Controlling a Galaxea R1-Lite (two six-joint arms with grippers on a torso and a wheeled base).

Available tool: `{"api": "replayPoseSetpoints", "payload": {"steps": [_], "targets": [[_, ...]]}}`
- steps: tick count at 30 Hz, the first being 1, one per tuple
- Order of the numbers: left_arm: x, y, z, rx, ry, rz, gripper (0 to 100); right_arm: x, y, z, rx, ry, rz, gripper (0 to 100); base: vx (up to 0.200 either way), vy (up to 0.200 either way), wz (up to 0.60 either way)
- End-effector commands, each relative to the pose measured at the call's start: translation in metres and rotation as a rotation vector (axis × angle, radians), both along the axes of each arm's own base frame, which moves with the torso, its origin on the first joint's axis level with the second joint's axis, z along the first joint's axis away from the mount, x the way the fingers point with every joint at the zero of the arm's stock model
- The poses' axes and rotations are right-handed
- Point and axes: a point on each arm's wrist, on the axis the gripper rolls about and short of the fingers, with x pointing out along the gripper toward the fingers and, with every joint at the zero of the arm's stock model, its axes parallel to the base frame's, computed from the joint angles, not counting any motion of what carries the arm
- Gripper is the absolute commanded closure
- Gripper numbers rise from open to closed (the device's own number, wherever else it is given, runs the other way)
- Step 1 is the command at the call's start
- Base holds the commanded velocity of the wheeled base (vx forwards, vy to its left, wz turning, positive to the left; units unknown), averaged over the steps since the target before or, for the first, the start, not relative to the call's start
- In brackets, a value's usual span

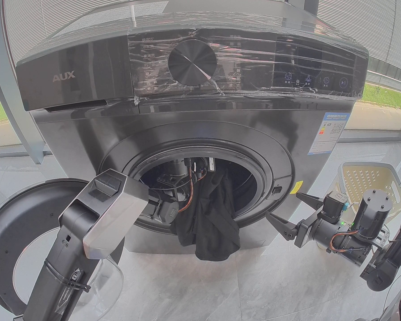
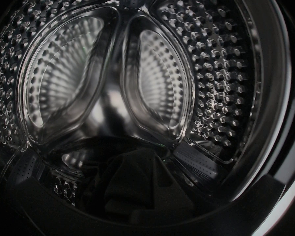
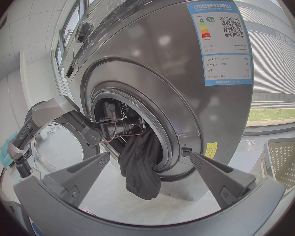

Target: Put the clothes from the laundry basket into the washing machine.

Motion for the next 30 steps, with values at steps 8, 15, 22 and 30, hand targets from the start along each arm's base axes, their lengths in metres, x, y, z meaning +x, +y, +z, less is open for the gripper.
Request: {"api": "replayPoseSetpoints", "payload": {"steps": [8, 15, 22, 30], "targets": [[0.013, 0.002, -0.020, 0.011, 0.033, 0.038, 100, 0.000, 0.000, -0.001, -0.002, 0.003, 0.002, 0, 0.000, 0.000, 0.00], [0.010, 0.000, -0.019, 0.009, 0.051, 0.035, 0, 0.001, 0.001, -0.001, -0.002, 0.003, 0.002, 0, 0.000, 0.000, 0.00], [-0.030, 0.008, -0.009, 0.083, 0.291, -0.015, 0, 0.000, 0.001, -0.002, -0.002, 0.007, 0.004, 0, 0.000, 0.000, 0.00], [-0.065, 0.013, -0.019, 0.183, 0.467, -0.119, 0, 0.000, 0.001, -0.002, -0.003, 0.006, 0.005, 0, 0.000, 0.000, 0.00]]}}
